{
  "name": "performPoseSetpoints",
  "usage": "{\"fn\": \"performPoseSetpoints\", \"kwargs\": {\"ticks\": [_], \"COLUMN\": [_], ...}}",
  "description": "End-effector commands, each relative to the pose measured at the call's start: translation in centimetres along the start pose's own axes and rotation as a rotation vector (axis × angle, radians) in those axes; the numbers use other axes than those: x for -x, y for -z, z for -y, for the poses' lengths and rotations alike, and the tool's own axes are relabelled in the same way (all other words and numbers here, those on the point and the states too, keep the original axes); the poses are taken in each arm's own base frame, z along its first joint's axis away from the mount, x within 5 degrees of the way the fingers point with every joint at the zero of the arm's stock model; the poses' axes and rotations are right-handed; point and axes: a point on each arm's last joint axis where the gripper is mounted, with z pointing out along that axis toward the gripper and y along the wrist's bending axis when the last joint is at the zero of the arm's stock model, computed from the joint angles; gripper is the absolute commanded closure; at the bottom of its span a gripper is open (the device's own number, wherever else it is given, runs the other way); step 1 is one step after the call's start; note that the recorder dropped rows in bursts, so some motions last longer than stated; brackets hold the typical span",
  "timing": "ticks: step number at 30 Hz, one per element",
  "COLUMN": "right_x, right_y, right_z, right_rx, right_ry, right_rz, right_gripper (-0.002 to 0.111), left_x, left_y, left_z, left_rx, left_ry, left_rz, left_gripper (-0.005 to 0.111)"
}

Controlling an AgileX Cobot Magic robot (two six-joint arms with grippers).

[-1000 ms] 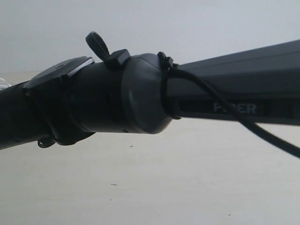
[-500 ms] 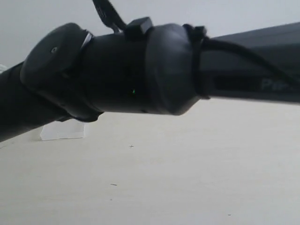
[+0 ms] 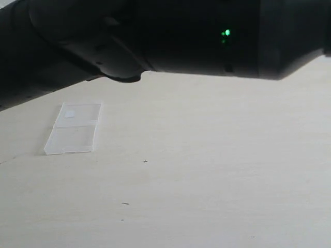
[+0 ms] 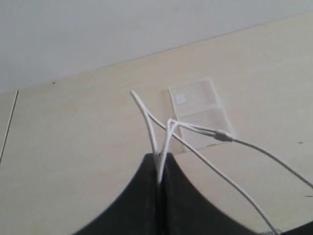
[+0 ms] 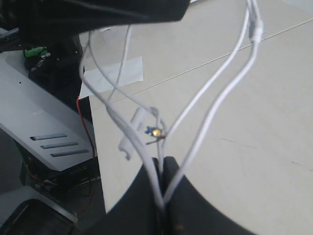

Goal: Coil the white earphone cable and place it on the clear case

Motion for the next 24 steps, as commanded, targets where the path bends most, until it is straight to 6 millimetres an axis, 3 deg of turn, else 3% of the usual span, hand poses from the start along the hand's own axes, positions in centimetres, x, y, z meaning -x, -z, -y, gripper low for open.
{"fn": "performPoseSetpoints", "kwargs": {"ticks": [1, 5, 15, 21, 24], "right_x": [0.8, 1.2, 2.5, 2.6, 2.6], "right_y": [0.8, 1.5, 5.2, 5.8, 5.8], "right_z": [-0.2, -0.4, -1.1, -1.2, -1.2], "right_rx": [-0.014, -0.023, -0.103, -0.114, -0.114], "right_ry": [0.010, 0.012, 0.045, 0.036, 0.036], "right_rz": [0.031, 0.039, 0.013, -0.001, -0.001], "right_gripper": [0.108, 0.108, 0.108, 0.108, 0.108], "left_x": [-0.2, -0.4, -0.7, -0.7, -0.8], "left_y": [0.1, 0.1, 0.5, 0.6, 0.6], "left_z": [0.2, 0.6, 0.5, 0.5, 0.5], "left_rx": [-0.036, -0.073, -0.105, -0.103, -0.112], "left_ry": [0.013, 0.029, 0.033, 0.061, 0.075], "left_rz": [-0.014, -0.036, -0.037, -0.035, -0.039], "left_gripper": [0.107, 0.107, 0.107, 0.107, 0.097]}}
